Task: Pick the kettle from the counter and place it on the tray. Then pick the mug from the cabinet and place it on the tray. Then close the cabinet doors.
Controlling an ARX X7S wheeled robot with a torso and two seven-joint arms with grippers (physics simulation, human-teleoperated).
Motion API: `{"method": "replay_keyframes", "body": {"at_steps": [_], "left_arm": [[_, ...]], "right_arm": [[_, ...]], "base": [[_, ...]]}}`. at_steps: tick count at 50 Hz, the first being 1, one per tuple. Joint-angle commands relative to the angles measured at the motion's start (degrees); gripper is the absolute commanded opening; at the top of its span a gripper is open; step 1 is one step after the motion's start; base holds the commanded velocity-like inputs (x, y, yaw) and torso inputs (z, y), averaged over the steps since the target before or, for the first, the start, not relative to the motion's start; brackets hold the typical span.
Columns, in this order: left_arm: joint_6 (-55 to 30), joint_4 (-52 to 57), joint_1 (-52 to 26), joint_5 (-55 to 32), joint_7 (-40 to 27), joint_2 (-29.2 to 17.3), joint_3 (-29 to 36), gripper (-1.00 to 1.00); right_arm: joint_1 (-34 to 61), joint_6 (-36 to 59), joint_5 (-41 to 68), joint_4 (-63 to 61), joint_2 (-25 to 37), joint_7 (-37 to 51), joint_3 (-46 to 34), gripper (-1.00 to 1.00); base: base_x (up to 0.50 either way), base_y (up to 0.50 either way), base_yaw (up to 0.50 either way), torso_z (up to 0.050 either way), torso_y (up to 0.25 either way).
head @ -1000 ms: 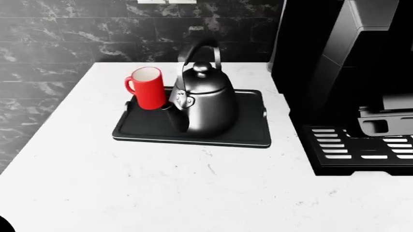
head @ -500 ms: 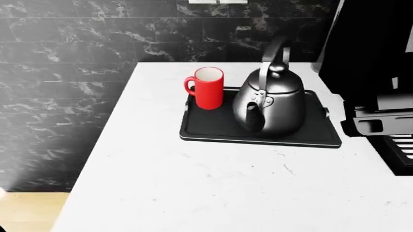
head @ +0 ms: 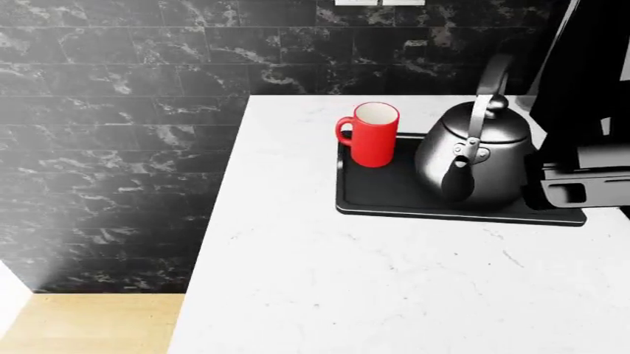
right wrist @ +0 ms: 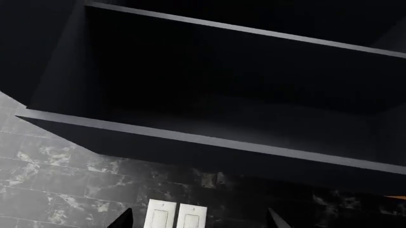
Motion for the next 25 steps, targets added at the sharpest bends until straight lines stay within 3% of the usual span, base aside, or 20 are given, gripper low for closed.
{"method": "replay_keyframes", "body": {"at_steps": [1,7,11,18,25], "left_arm": [[0.26,-1.37,2.17,-0.21,-2.02,-5.14,-5.70,1.00],[0.27,-4.46,-0.72,0.59,-4.71,-11.42,-8.34,1.00],[0.70,-6.81,-5.63,1.66,-6.48,-15.58,-6.38,1.00],[2.08,-12.09,-22.33,5.24,-6.96,-18.22,8.92,1.00],[0.61,-20.31,-42.00,14.93,-0.38,-12.53,27.27,1.00]], "right_arm": [[-0.29,-1.54,-0.77,0.01,1.24,0.01,-0.86,1.00],[0.48,-2.80,-3.38,0.01,2.31,0.01,-4.46,1.00],[0.51,-3.83,-4.94,0.01,2.57,0.00,-6.49,1.00],[0.33,-4.37,-5.33,0.01,2.38,0.00,-6.66,1.00],[-0.50,-3.36,-4.40,0.01,1.73,0.01,-4.81,1.00]], "base": [[0.00,0.00,0.00,0.000,0.000],[0.00,0.00,0.00,0.000,0.000],[0.00,0.00,0.00,0.000,0.000],[0.00,0.00,0.00,0.000,0.000],[0.00,0.00,0.00,0.000,0.000]]}}
